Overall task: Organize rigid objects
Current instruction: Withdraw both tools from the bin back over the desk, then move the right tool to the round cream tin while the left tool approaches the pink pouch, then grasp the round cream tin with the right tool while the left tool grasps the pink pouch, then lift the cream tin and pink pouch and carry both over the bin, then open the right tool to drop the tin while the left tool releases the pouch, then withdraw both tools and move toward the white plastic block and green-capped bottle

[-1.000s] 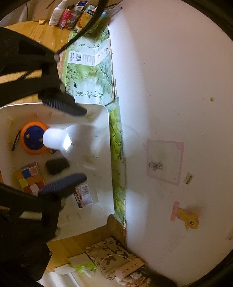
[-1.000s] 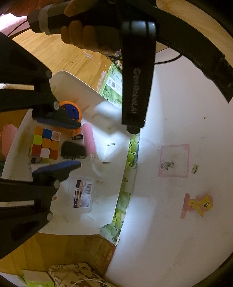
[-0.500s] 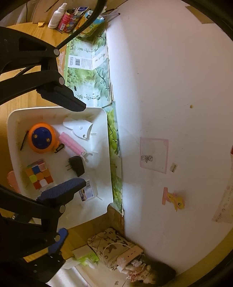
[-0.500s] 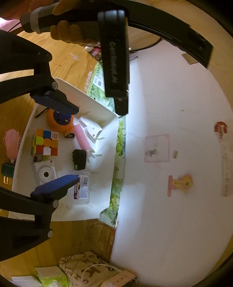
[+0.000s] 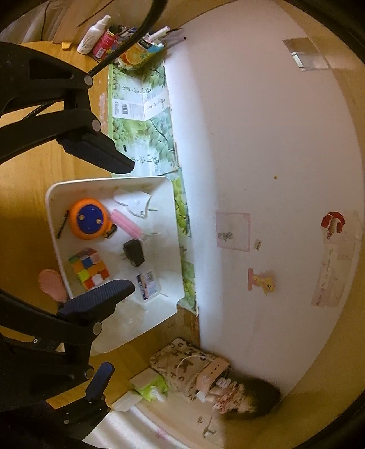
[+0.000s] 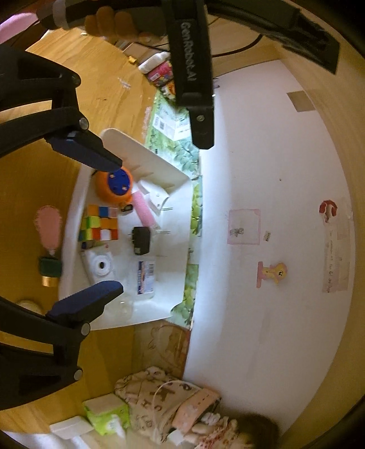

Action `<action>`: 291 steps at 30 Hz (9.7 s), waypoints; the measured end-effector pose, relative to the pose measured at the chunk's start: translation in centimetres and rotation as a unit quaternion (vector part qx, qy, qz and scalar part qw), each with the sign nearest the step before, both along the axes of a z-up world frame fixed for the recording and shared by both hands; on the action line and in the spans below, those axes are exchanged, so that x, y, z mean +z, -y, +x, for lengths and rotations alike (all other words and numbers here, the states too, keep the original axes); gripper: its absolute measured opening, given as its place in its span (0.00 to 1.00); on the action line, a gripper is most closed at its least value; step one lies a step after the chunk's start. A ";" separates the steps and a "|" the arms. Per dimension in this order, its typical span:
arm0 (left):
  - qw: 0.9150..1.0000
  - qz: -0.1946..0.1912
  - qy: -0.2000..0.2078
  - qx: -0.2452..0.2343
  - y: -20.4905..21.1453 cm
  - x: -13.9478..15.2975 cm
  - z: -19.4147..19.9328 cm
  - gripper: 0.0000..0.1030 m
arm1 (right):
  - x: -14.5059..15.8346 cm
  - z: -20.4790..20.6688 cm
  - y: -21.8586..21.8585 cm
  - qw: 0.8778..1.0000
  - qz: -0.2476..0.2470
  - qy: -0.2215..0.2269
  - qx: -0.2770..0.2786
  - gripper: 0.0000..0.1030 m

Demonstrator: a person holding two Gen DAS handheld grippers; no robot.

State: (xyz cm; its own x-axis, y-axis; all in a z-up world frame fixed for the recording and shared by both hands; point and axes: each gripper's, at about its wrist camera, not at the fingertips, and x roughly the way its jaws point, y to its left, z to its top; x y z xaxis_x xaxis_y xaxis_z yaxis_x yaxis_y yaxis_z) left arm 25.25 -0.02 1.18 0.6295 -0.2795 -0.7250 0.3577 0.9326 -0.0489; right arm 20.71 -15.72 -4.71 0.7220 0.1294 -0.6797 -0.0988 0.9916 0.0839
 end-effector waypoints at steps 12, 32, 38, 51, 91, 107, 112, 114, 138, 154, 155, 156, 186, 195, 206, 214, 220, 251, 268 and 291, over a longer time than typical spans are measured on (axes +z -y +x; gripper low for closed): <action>1.000 -0.003 -0.011 -0.007 -3.2 -1.7 -6.1 0.78 | -2.0 -7.3 -3.1 0.999 -0.041 0.020 0.013 0.79; 0.994 0.005 -0.108 0.001 -4.1 -7.5 -11.0 0.79 | -6.4 -13.6 -2.2 0.996 -0.085 0.023 0.027 0.79; 0.988 0.024 -0.149 -0.005 -2.3 -9.9 -10.9 0.79 | -8.0 -13.5 0.0 0.995 -0.095 0.001 0.030 0.79; 0.974 0.049 -0.222 0.009 3.0 -14.9 -9.2 0.80 | -11.6 -11.1 6.8 0.994 -0.088 -0.057 0.038 0.79; 0.981 0.070 -0.181 0.014 9.5 -21.2 -3.9 0.80 | -17.6 -3.3 10.9 0.980 -0.091 -0.132 0.121 0.79; 0.985 0.083 -0.151 0.007 11.1 -21.6 -4.2 0.65 | -17.6 -3.0 11.1 0.982 -0.068 -0.119 0.133 0.65; 0.986 0.081 -0.142 0.007 11.3 -21.4 -4.7 0.64 | -17.5 -3.1 10.8 0.980 -0.061 -0.118 0.146 0.54; 0.987 0.079 -0.141 0.010 11.2 -21.4 -5.0 0.64 | -17.5 -3.2 10.5 0.980 -0.063 -0.118 0.150 0.54; 0.981 0.068 -0.166 0.066 7.5 -21.1 -12.2 0.64 | -16.7 -5.9 6.7 0.961 -0.107 -0.117 0.225 0.54; 0.978 0.042 -0.159 0.129 2.2 -19.7 -17.7 0.63 | -15.0 -8.6 3.1 0.946 -0.116 -0.105 0.282 0.54; 0.978 0.041 -0.157 0.130 2.2 -19.5 -17.6 0.63 | -14.8 -8.6 2.9 0.946 -0.114 -0.104 0.283 0.54; 0.978 0.043 -0.155 0.132 2.0 -19.3 -17.7 0.63 | -14.5 -8.6 2.6 0.947 -0.111 -0.102 0.284 0.54; 0.990 0.043 0.010 0.137 0.0 -7.5 -10.0 0.63 | -4.1 -1.4 1.5 0.969 -0.057 0.026 0.238 0.54; 0.992 0.030 0.025 0.122 1.5 -6.4 -6.5 0.63 | -3.7 2.2 3.4 0.980 -0.045 0.033 0.193 0.54; 0.993 0.009 0.034 0.109 3.0 -5.6 -2.5 0.63 | -4.0 5.2 5.5 0.988 -0.034 0.025 0.146 0.54; 0.994 0.004 0.023 0.107 4.4 -5.9 -0.7 0.64 | -4.7 5.8 6.0 0.990 -0.032 0.012 0.134 0.54; 0.994 -0.002 0.019 0.109 4.9 -5.8 -0.5 0.77 | -4.2 5.5 6.4 0.992 -0.027 0.019 0.123 0.75; 0.990 -0.037 -0.058 0.123 6.8 -7.5 -5.4 0.80 | -4.3 0.9 14.7 0.991 -0.057 0.031 0.121 0.81; 0.983 -0.039 -0.161 0.083 10.4 -12.5 -5.7 0.80 | -10.6 -1.1 16.5 0.982 -0.062 -0.027 0.178 0.81; 0.971 -0.022 -0.227 0.077 13.1 -17.3 -4.0 0.80 | -17.1 0.9 16.3 0.972 -0.075 -0.079 0.207 0.81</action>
State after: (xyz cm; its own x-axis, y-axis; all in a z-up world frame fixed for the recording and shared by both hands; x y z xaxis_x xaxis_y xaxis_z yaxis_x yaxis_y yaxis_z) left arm 21.30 -13.16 -16.07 0.2844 -0.2437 -0.9272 0.1459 0.9669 -0.2093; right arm 21.65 -32.05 -21.84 0.5142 0.2767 -0.8118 -0.4892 0.8721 -0.0127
